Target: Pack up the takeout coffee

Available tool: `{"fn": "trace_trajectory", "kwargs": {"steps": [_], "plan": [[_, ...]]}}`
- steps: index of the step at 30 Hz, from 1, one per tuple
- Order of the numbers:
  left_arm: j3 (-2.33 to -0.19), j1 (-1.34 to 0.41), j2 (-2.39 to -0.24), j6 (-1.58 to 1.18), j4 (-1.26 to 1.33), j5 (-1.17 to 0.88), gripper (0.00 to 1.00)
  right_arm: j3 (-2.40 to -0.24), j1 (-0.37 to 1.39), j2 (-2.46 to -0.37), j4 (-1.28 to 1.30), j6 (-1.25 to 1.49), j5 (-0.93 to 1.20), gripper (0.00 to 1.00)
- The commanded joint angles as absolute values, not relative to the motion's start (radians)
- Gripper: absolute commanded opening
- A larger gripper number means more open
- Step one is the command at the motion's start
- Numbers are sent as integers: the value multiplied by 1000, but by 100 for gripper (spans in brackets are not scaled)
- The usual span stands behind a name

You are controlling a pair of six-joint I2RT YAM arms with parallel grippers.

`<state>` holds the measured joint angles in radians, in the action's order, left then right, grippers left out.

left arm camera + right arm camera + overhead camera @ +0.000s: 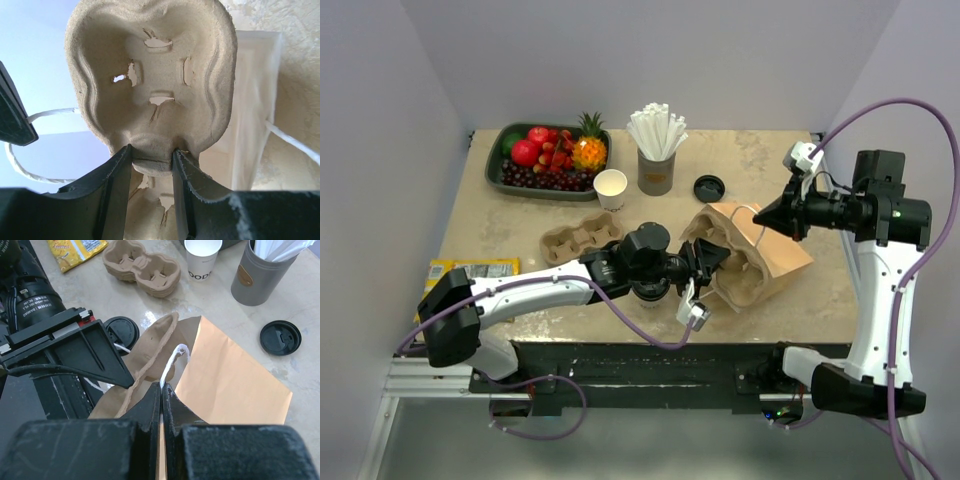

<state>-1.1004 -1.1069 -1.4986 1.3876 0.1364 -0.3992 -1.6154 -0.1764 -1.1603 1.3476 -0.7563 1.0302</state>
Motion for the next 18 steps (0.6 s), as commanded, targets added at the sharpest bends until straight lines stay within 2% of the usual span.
{"fn": "trace_trajectory", "kwargs": {"steps": [1, 18], "plan": [[-1088, -1098, -1462, 1359, 172, -475, 0, -1651, -172, -1175, 1424, -746, 1039, 0], [-1127, -1049, -1542, 1341, 160, -577, 0, -1643, -144, -1164, 1434, -765, 1022, 0]]}}
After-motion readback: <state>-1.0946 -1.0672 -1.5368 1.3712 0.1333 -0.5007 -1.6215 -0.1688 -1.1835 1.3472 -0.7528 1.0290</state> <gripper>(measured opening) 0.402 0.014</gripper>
